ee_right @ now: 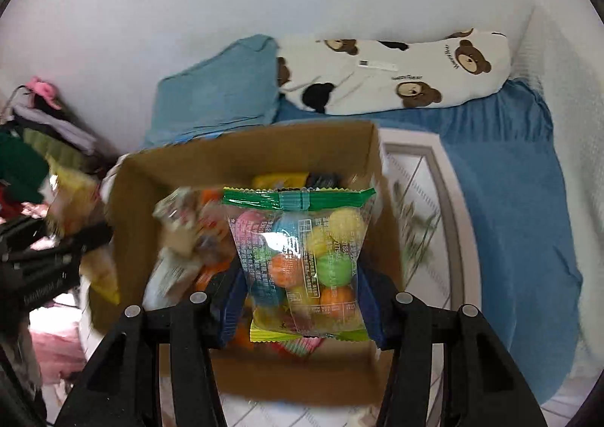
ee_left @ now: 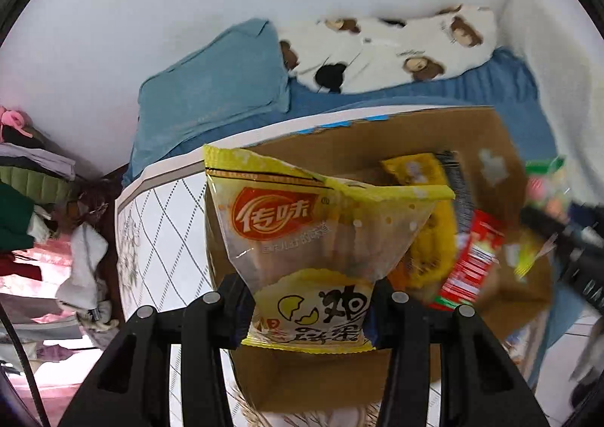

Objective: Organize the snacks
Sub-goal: 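Carry both bags into the box and open both tools, then lift both tools out of the box toward the remaining snacks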

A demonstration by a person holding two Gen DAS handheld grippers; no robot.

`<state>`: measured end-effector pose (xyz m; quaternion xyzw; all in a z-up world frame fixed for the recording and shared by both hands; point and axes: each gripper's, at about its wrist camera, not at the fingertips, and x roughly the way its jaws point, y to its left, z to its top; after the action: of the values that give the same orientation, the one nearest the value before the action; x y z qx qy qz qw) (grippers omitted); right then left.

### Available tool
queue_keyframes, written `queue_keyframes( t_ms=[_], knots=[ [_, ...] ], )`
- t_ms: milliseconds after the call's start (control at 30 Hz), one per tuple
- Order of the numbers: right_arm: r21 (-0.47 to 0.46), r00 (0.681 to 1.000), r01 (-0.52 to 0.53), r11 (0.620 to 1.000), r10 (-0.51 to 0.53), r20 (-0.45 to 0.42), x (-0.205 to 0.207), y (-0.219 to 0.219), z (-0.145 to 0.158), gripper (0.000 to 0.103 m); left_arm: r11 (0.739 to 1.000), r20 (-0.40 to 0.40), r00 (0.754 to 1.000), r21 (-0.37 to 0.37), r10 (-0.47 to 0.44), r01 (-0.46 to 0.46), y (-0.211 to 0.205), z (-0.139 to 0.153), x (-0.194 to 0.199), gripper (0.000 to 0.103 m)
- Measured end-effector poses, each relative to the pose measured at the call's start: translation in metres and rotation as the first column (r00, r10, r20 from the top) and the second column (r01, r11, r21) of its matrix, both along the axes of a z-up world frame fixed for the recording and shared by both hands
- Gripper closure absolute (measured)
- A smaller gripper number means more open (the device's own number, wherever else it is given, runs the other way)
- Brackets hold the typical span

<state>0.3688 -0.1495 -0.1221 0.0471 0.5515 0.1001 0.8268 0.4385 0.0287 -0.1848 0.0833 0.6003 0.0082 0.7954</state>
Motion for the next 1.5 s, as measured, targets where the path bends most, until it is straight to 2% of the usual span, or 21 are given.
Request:
queue_keyframes(
  t_ms=[233,300,333,367,400,433,467,567,767,900,1000,1167,1500],
  knots=[
    [-0.087,0.998,0.011,0.996,-0.016,-0.059,0.09,0.007,-0.029,0.047,0.997,-0.07,0.997,0.082,0.009,-0.004,0.015,-0.037,0.03,0.059],
    [-0.124,0.998,0.015,0.992,-0.022,-0.058,0.106,0.008,-0.036,0.042,0.994,-0.089,0.996,0.107,0.006,0.003,0.014,-0.043,0.037,0.058],
    [-0.128,0.998,0.016,0.992,-0.024,-0.061,0.11,0.009,-0.038,0.031,0.993,-0.09,0.996,0.12,0.008,0.003,0.014,-0.044,0.04,0.052],
    [-0.145,0.998,0.021,0.989,-0.03,-0.061,0.113,0.01,-0.04,0.022,0.992,-0.09,0.996,0.127,0.01,0.001,0.016,-0.048,0.041,0.042],
    [-0.159,0.998,0.021,0.987,-0.031,-0.058,0.117,0.011,-0.042,0.008,0.992,-0.091,0.996,0.129,0.017,-0.005,0.018,-0.052,0.042,0.032],
    [-0.172,0.998,0.02,0.985,-0.03,-0.056,0.121,0.013,-0.044,0.003,0.992,-0.091,0.996,0.126,0.023,-0.012,0.019,-0.05,0.045,0.018],
    [-0.188,0.998,0.022,0.982,-0.032,-0.052,0.122,0.014,-0.045,0.003,0.993,-0.086,0.996,0.119,0.03,-0.02,0.02,-0.048,0.046,0.015],
    [-0.194,0.998,0.003,0.981,-0.016,-0.066,0.123,0.018,-0.049,0.003,0.994,-0.088,0.995,0.105,0.043,-0.034,0.02,-0.044,0.044,0.015],
    [-0.174,0.997,0.01,0.985,-0.023,-0.074,0.114,0.015,-0.051,0.003,0.997,-0.09,0.993,0.037,0.072,-0.069,0.02,-0.036,0.034,0.015],
    [-0.144,0.997,0.007,0.99,-0.019,-0.076,0.104,0.014,-0.049,0.003,0.992,-0.092,0.99,-0.062,0.108,-0.114,0.022,-0.029,0.023,0.015],
    [-0.117,0.995,0.013,0.993,-0.025,-0.096,0.091,0.015,-0.046,0.003,0.987,-0.063,0.99,-0.095,0.124,-0.129,0.021,-0.019,0.013,0.015],
    [-0.089,0.997,0.012,0.996,-0.018,-0.071,0.062,0.019,-0.038,0.003,0.976,-0.004,0.988,-0.153,0.154,-0.152,0.021,-0.002,-0.009,0.015],
    [-0.082,0.999,0.001,0.997,0.002,0.043,-0.014,0.023,-0.007,0.003,0.971,0.136,0.975,-0.19,0.175,-0.148,0.023,0.029,-0.071,0.015]
  ],
)
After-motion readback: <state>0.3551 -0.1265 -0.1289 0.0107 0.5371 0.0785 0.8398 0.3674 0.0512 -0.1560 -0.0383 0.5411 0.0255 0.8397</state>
